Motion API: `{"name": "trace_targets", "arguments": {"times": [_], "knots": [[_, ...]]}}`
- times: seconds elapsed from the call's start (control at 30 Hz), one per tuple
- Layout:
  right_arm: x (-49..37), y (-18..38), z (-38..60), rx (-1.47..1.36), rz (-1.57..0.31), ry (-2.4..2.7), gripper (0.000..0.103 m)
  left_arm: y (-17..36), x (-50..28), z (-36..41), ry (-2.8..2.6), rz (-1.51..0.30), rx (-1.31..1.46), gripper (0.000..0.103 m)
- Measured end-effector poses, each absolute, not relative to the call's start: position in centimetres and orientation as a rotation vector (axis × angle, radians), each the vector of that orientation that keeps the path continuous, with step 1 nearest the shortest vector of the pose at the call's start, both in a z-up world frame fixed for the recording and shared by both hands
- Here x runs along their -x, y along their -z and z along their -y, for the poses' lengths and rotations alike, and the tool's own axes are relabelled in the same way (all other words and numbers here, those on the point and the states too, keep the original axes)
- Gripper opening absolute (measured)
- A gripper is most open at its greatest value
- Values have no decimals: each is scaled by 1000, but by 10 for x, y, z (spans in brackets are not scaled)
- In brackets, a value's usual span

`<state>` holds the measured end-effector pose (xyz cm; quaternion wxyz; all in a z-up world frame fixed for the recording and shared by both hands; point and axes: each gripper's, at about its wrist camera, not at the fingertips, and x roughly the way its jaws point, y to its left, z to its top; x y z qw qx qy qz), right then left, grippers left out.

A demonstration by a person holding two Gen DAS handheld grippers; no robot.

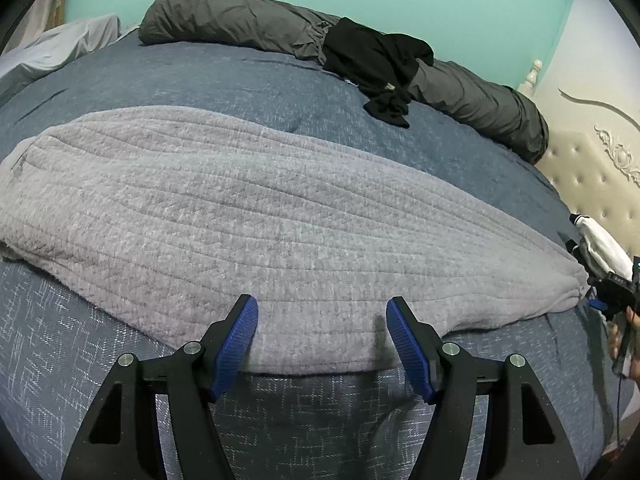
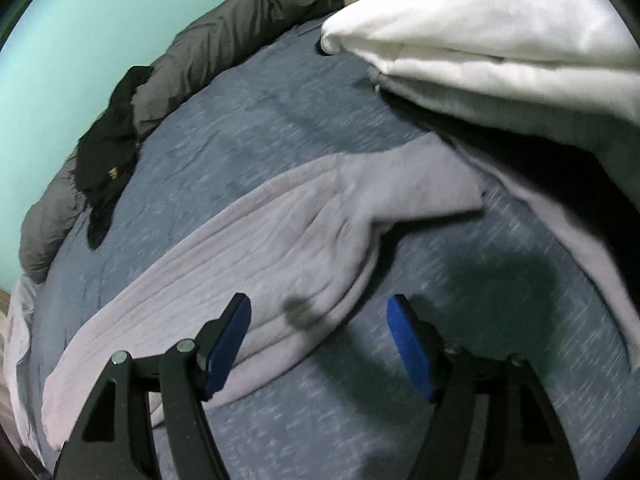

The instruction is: Fold clothes

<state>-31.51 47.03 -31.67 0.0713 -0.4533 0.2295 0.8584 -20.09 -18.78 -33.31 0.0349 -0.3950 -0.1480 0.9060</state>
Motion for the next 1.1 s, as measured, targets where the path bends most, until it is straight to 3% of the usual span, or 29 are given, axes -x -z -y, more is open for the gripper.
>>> {"name": "trace_targets", "arguments": {"times": [0.27, 0.53, 0.6, 0.67, 0.73, 0.87, 1.1], "knots": [[345, 336, -493, 1385, -787, -2535, 72, 335, 201, 189, -2781, 464, 1215, 71], [372, 336, -487, 1351, -695, -2581, 71, 336, 202, 187, -2785, 450, 1217, 71], [377, 336, -486, 1344, -691, -2598, 63, 336, 202, 187, -2786, 446, 1219, 71], [379, 335, -483, 1354, -676, -2630, 34, 336, 202, 187, -2787, 443, 1220, 71], [379, 329, -479, 1351, -650, -2662, 19, 336, 203, 187, -2787, 445, 1218, 71], [373, 298, -464, 1290, -574, -2765, 13, 336, 201, 187, -2786, 445, 1211, 71], [371, 213, -453, 1171, -461, -2911, 11, 327, 196, 189, -2796, 457, 1178, 71]]}}
